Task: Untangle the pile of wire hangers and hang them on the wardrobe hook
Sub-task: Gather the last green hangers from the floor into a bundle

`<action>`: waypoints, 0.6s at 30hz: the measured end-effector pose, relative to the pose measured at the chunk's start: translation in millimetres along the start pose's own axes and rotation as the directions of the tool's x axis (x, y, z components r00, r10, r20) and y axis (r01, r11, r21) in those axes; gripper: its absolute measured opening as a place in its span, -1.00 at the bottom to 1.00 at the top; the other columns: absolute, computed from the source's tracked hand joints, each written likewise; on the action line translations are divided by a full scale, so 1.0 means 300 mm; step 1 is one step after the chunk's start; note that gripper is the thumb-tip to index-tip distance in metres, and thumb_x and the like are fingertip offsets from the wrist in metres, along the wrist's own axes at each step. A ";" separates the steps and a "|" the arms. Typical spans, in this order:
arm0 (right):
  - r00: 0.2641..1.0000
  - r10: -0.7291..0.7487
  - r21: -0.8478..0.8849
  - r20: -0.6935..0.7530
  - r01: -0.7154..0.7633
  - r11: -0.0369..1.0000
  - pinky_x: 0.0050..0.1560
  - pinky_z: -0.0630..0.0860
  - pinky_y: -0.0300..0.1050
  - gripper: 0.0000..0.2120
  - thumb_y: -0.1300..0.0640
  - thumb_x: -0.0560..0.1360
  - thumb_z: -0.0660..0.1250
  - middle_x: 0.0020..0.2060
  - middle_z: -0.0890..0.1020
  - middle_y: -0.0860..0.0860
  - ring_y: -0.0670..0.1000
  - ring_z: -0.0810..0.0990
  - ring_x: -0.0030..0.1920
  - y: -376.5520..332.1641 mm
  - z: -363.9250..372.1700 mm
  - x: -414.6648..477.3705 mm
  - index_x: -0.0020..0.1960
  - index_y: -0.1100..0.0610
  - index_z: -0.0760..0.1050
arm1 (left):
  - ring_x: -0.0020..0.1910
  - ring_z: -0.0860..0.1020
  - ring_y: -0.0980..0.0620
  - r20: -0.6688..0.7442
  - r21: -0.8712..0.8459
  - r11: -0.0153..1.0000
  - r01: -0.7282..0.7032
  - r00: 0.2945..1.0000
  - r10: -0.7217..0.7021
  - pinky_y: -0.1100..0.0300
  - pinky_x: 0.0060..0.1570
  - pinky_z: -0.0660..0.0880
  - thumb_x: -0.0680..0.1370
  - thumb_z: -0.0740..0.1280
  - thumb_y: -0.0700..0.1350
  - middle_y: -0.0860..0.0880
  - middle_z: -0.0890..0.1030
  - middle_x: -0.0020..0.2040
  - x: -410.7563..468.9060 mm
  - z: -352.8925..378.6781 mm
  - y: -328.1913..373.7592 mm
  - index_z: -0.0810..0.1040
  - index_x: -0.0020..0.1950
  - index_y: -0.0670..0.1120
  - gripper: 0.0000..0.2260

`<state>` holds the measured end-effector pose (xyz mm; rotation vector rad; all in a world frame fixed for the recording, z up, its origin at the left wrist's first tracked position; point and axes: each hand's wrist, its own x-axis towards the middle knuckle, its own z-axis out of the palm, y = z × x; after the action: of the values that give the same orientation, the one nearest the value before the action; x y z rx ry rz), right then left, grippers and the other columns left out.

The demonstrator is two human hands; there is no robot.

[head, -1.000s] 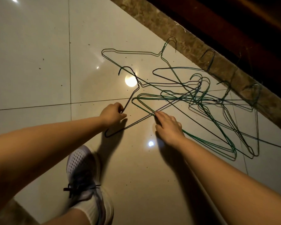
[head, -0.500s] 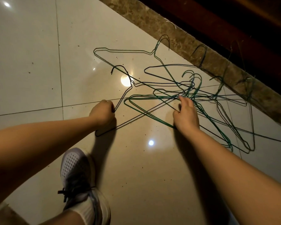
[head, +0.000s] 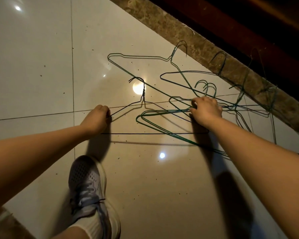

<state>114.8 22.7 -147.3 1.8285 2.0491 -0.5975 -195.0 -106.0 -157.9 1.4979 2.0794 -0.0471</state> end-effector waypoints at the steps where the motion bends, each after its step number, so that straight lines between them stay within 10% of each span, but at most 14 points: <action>1: 1.000 -0.009 0.003 -0.021 0.009 1.000 0.26 0.25 0.05 -0.66 -0.02 0.56 0.18 0.32 0.38 0.07 0.15 0.25 0.35 -0.007 0.004 -0.007 0.30 0.03 0.43 | -0.06 0.44 -0.17 -0.010 -0.007 1.000 -0.009 1.000 0.009 0.11 -0.11 0.31 0.55 0.24 -0.27 -0.25 0.46 0.05 -0.003 0.000 -0.008 0.45 0.07 -0.26 -0.87; 7: 0.991 -0.125 0.108 -0.049 0.130 0.986 0.11 0.36 -0.03 -0.68 -0.10 0.56 0.16 0.18 0.55 0.08 0.16 0.44 0.21 -0.051 0.041 -0.061 0.17 0.03 0.52 | -0.02 0.45 -0.18 -0.014 0.005 0.997 -0.078 0.997 0.078 0.16 -0.12 0.30 0.48 0.25 -0.39 -0.23 0.44 0.11 0.030 -0.019 -0.001 0.45 0.13 -0.25 -0.76; 12: 0.994 -0.074 0.518 0.077 0.024 0.855 -0.12 0.36 -0.17 -0.77 0.00 0.56 0.23 -0.03 0.64 0.09 0.09 0.56 -0.01 -0.066 0.073 -0.131 0.06 0.09 0.58 | 0.01 0.46 -0.21 0.017 0.040 0.992 -0.122 0.992 0.122 0.06 -0.05 0.39 0.46 0.27 -0.39 -0.24 0.44 0.12 0.094 -0.038 0.047 0.45 0.15 -0.26 -0.74; 18: 0.992 0.092 0.420 -0.084 -0.048 0.906 -0.07 0.44 -0.10 -0.77 0.01 0.56 0.21 0.04 0.64 0.05 0.14 0.55 0.05 -0.061 0.064 -0.179 0.13 0.00 0.57 | 0.06 0.50 -0.14 -0.027 0.002 0.962 -0.274 0.961 0.274 0.14 -0.02 0.40 0.58 0.24 -0.09 -0.18 0.48 0.18 0.226 -0.080 0.136 0.44 0.27 -0.19 -0.70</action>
<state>102.6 -34.7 -135.0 2.1981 2.0229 -1.0065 -183.5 -24.2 -157.4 1.7801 1.8723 0.0817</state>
